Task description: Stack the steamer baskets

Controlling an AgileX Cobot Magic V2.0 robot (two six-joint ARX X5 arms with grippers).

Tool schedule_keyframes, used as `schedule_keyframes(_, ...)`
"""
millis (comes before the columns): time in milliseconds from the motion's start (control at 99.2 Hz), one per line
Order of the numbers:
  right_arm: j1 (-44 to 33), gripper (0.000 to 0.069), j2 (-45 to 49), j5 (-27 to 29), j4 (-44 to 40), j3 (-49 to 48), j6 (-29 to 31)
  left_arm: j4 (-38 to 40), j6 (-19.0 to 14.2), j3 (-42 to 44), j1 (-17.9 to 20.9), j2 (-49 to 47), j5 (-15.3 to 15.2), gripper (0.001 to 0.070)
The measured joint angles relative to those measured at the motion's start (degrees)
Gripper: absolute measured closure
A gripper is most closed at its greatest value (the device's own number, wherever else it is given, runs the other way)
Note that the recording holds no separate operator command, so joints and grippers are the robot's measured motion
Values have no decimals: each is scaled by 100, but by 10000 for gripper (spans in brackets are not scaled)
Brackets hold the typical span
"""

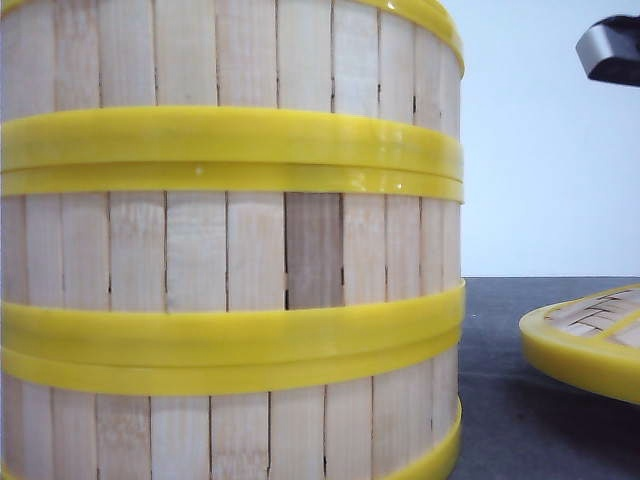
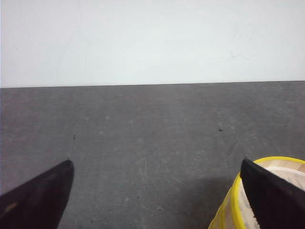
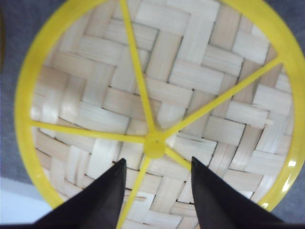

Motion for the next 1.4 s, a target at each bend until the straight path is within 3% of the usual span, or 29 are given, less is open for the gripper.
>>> schedule_keyframes(262, 179, 442, 247, -35, 319, -55, 81, 0, 0, 0, 0, 0, 0, 16)
schedule_keyframes(806, 240, 633, 271, 240, 133, -42, 127, 0, 0, 0, 0, 0, 0, 16)
schedule_keyframes(1099, 216, 638, 282, 258, 138, 24, 125, -4, 0, 0, 0, 0, 0, 16)
schedule_keyframes(1220, 122, 639, 352, 273, -181, 501, 111, -50, 0, 0, 0, 0, 0, 16)
schedule_keyframes(1401, 83, 639, 356, 472, -809, 1974, 109, -68, 0, 0, 0, 0, 0, 16)
